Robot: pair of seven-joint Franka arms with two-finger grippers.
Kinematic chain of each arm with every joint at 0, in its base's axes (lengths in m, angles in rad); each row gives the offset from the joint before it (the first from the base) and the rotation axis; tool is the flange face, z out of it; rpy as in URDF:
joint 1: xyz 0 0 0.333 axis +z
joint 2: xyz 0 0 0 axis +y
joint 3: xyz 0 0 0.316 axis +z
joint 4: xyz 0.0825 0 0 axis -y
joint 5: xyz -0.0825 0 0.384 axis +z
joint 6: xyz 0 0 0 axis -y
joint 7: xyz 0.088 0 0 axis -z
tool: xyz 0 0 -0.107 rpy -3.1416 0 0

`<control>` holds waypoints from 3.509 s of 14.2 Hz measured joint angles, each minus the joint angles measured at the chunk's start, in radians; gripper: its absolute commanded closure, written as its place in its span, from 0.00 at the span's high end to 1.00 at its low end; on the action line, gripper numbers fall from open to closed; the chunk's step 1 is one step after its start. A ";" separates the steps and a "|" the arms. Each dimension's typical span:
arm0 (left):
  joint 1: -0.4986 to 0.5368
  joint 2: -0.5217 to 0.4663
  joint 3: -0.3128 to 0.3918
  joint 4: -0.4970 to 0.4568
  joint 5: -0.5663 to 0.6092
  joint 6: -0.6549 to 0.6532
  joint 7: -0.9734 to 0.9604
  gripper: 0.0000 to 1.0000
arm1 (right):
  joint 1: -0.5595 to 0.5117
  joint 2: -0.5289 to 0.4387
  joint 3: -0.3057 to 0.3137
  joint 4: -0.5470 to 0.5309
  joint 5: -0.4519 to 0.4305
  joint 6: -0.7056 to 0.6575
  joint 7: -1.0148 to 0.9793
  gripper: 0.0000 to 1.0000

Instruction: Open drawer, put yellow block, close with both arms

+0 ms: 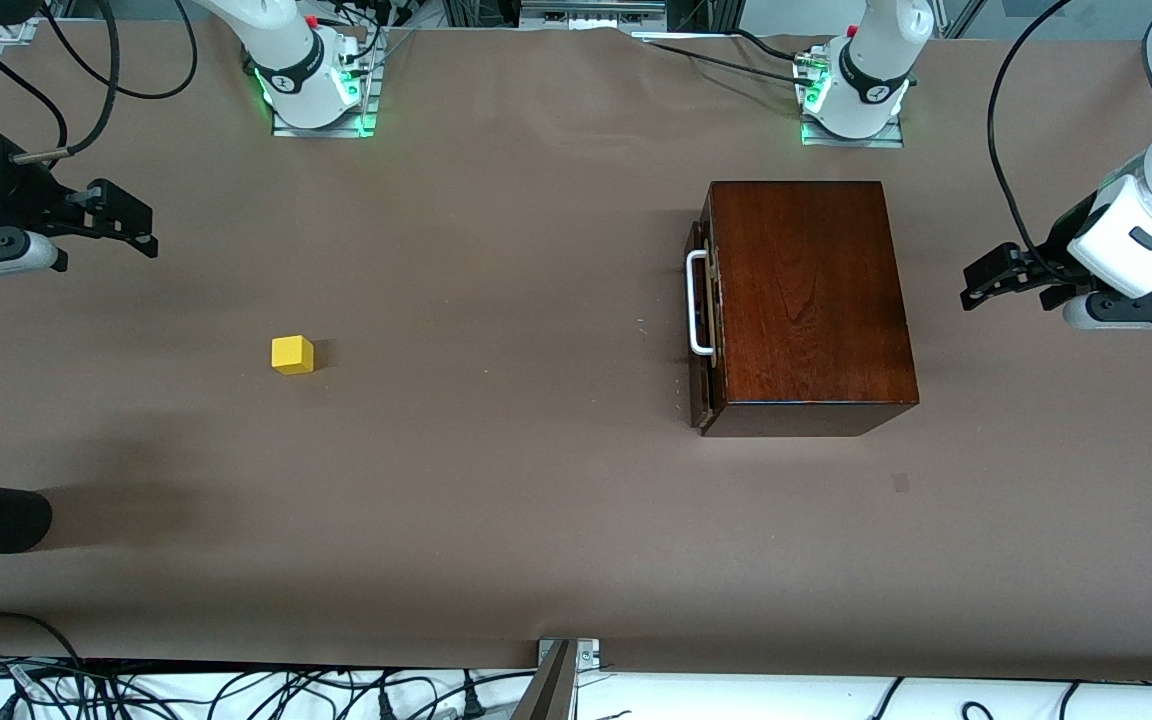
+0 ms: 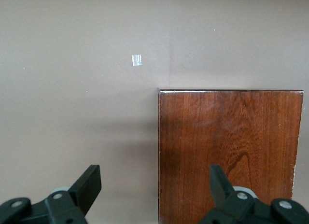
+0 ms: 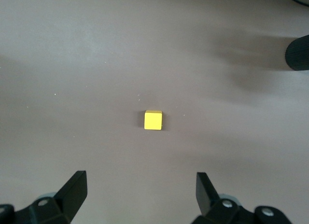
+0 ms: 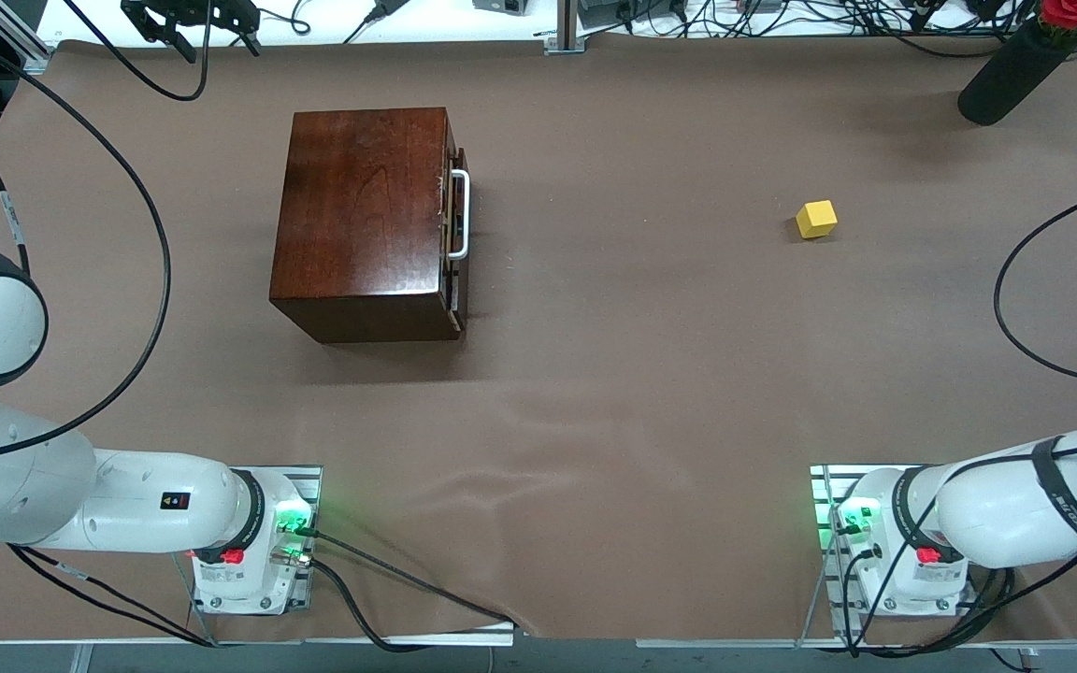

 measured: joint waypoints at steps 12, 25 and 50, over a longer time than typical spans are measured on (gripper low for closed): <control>-0.003 0.008 -0.010 0.005 0.000 -0.048 -0.001 1.00 | 0.000 0.000 0.000 0.000 0.000 0.000 0.003 1.00; -0.014 0.013 -0.121 0.019 0.000 -0.139 -0.017 1.00 | 0.000 0.000 0.000 0.000 0.000 0.000 0.004 1.00; -0.418 0.351 -0.288 -0.072 0.309 0.204 -0.756 1.00 | -0.001 0.001 0.000 0.001 0.000 0.000 0.005 1.00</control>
